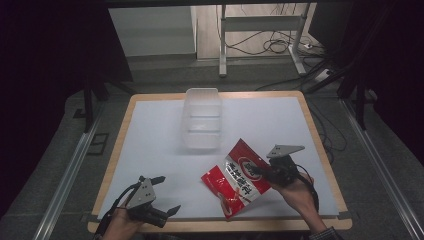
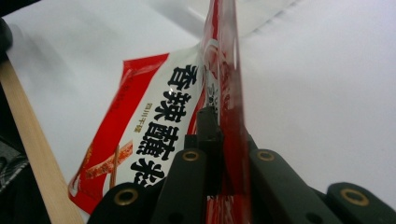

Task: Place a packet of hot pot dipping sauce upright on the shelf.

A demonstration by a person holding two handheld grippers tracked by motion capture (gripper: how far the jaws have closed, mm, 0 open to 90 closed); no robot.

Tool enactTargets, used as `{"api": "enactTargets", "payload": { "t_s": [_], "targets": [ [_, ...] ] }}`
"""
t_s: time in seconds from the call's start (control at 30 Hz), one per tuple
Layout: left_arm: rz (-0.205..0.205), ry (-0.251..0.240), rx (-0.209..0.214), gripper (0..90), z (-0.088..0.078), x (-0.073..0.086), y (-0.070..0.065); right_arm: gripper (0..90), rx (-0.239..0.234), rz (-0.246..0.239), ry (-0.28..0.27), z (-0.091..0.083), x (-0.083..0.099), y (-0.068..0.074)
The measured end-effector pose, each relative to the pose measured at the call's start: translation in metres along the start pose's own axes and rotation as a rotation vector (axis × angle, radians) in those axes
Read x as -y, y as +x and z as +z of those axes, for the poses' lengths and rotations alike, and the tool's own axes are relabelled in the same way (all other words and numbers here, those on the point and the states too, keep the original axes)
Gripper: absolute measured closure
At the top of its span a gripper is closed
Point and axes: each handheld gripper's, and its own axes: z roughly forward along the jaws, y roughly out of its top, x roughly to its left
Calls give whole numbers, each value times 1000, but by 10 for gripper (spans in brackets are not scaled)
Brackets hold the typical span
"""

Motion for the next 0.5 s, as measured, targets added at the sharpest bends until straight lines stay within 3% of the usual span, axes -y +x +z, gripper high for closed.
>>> {"api": "enactTargets", "payload": {
  "t_s": [0.5],
  "targets": [
    [-1,-1,2,7,0,0,0,878,29,-27,-56,-23,-33,1]
  ]
}}
